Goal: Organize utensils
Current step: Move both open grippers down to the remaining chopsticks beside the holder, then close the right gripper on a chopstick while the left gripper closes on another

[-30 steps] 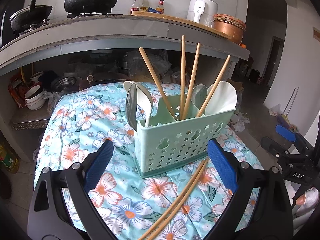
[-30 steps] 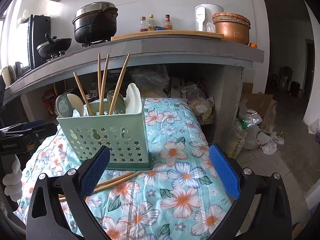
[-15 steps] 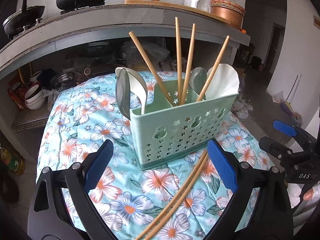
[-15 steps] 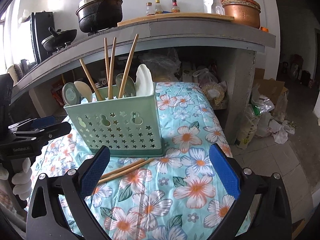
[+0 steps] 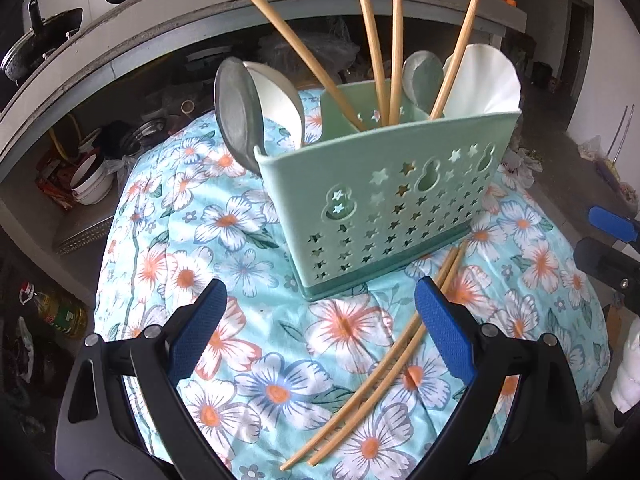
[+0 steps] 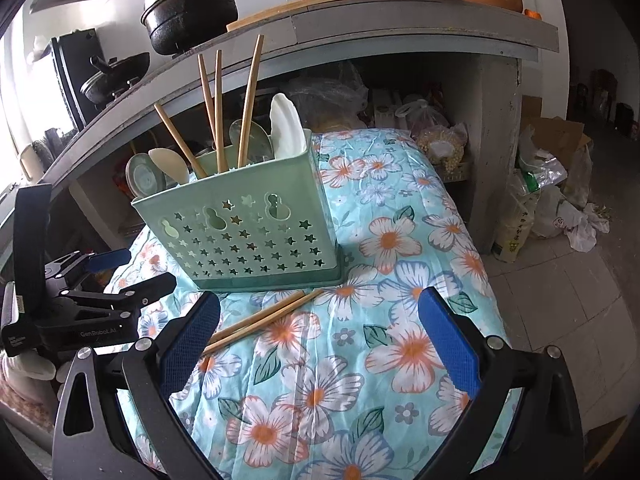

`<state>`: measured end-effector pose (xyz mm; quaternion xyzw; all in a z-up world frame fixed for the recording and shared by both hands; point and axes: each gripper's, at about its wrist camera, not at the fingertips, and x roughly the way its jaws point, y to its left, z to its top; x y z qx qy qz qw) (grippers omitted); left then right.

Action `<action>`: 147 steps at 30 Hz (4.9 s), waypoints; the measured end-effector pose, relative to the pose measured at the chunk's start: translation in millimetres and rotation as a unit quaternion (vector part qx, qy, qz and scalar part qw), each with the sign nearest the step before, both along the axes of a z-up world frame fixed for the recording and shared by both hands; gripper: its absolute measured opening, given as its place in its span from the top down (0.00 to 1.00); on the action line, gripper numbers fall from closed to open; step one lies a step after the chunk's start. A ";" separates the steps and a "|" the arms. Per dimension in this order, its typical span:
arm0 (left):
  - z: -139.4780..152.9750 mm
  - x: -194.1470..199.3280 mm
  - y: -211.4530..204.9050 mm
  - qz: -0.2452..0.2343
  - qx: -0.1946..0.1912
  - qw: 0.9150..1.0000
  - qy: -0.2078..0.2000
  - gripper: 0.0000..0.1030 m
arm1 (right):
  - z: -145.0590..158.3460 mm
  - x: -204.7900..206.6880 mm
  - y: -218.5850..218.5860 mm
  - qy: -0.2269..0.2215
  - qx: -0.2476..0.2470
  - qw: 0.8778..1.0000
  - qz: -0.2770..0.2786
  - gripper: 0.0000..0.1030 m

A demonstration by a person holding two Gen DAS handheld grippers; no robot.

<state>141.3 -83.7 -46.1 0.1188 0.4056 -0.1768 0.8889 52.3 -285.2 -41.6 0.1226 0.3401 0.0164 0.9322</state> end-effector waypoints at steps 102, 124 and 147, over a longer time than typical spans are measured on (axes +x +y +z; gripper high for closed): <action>-42.8 24.8 26.8 0.009 -0.008 0.998 0.056 0.12 | -133.0 86.8 -10.5 0.228 0.424 0.876 0.021 0.90; -36.5 -5.3 -11.1 -0.113 -0.018 0.993 0.008 0.12 | -96.7 63.8 -17.4 0.213 0.208 0.955 -0.010 0.86; -74.1 -14.7 -39.8 -0.184 0.023 0.981 0.055 0.88 | -88.5 33.2 -44.5 0.184 0.258 0.948 -0.020 0.75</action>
